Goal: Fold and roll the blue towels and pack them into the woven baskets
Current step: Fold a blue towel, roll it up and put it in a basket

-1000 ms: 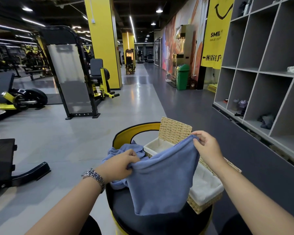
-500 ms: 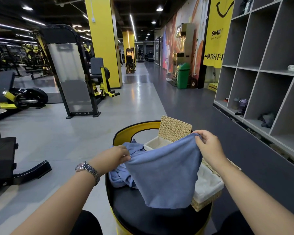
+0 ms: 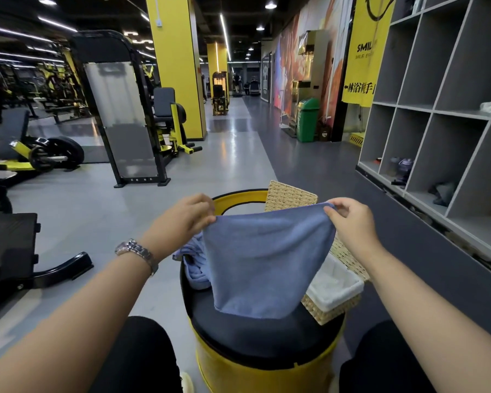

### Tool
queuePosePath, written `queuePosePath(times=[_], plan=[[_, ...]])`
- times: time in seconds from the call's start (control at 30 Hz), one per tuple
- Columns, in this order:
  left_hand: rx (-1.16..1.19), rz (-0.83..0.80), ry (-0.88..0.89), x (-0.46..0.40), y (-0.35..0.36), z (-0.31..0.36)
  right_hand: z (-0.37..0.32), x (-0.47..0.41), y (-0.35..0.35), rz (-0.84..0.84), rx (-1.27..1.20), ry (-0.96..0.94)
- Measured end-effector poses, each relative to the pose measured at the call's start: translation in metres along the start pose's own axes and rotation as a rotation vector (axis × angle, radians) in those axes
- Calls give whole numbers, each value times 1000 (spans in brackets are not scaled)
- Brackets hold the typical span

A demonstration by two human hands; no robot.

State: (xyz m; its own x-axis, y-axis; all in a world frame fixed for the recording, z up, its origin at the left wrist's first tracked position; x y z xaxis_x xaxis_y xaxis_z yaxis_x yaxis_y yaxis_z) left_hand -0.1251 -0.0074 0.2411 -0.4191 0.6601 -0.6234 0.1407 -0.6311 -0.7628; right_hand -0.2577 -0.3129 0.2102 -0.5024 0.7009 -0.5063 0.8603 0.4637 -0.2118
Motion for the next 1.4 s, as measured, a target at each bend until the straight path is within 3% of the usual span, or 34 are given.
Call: queuePosePath(times=[0.1, 0.33, 0.57, 0.73, 0.9, 1.13, 1.4], plan=[[79, 3, -107, -2, -13, 0, -13, 2, -13, 36, -42, 2], [-165, -192, -231, 20, -13, 3, -34, 20, -27, -28, 20, -33], [-39, -176, -276, 48, -28, 3, -45, 48, -39, -154, 63, -64], [-86, -164, -282, 50, -24, -6, -42, 52, -28, -226, -3, -9], [-19, -103, -349, 50, 17, -49, 14, 39, 22, -317, 132, 84], [-6, -268, -572, 65, 147, -161, 129, 19, 140, -460, 353, 176], [-11, -108, -748, 44, 214, -243, 202, -25, 220, -353, 409, 243]])
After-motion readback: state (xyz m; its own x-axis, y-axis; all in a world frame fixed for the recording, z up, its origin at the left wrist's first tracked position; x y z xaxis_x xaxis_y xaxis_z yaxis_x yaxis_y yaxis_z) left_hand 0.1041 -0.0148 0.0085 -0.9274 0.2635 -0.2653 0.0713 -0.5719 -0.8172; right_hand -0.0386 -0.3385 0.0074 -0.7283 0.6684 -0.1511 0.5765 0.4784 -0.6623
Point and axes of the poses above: each hand's wrist, its own x-axis away from the middle knuckle, its own y-axis out of the palm, z = x × y, the point moved 8 cm from there along -x, towards the middle knuckle, and after that the axes turned 10 degrees about z, right-handed, at the moved point
